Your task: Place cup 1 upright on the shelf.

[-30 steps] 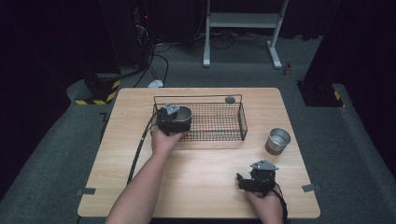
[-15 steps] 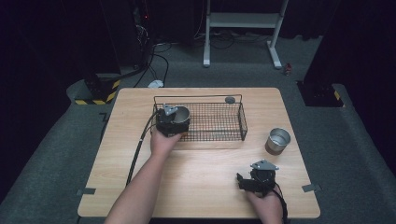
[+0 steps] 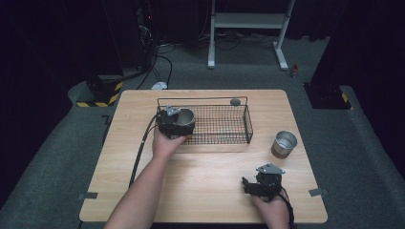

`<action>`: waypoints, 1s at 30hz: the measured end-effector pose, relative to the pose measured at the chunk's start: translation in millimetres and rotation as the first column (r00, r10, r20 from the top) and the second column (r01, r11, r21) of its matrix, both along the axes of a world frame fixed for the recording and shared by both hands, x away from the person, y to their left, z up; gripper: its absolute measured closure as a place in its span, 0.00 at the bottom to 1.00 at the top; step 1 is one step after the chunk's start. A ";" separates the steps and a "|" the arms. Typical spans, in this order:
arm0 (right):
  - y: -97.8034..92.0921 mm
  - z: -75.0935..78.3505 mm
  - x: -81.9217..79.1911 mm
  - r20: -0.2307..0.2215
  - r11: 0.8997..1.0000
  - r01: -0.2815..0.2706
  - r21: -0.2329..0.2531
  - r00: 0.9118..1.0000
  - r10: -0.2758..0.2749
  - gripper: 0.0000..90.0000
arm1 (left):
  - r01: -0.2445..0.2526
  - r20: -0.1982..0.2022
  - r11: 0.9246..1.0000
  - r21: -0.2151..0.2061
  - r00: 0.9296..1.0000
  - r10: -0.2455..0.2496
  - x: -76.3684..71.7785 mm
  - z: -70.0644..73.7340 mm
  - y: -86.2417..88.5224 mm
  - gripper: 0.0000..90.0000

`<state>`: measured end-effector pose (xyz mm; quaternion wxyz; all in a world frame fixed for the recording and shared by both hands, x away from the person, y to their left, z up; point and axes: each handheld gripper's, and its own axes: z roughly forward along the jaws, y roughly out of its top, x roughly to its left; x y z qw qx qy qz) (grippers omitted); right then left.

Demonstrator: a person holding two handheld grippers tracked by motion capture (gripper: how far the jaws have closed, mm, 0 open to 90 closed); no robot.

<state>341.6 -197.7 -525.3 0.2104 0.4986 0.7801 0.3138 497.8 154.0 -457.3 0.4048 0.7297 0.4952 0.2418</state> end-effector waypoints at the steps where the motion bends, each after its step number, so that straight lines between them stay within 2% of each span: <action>1: 0.0 0.0 0.0 0.000 1.000 0.000 0.000 1.000 0.000 0.11 | -0.003 -0.003 1.000 -0.006 1.000 0.003 0.1 1.1 0.6 0.01; 6: 0.0 0.0 0.0 0.000 1.000 0.000 0.000 1.000 0.000 0.11 | -0.006 0.010 1.000 -0.015 1.000 0.006 -2.1 7.5 3.4 0.01; 8: 0.0 0.0 0.0 0.000 1.000 0.000 0.000 1.000 0.000 0.11 | 0.006 0.003 1.000 -0.022 1.000 -0.006 -3.1 9.2 4.4 0.01; 12: 0.0 0.0 0.0 0.000 1.000 0.000 0.000 1.000 0.000 0.11 | 0.008 0.016 1.000 -0.017 1.000 -0.008 -5.9 12.2 5.6 0.01; 26: 0.2 0.1 -0.3 0.000 1.000 0.002 0.000 1.000 -0.002 0.11 | 0.019 -0.003 1.000 -0.018 1.000 -0.019 -18.7 16.5 15.6 0.01; 30: 0.1 0.1 -0.3 -0.001 1.000 0.002 0.000 1.000 -0.002 0.11 | 0.017 0.003 1.000 -0.021 1.000 -0.017 -22.7 18.3 17.5 0.01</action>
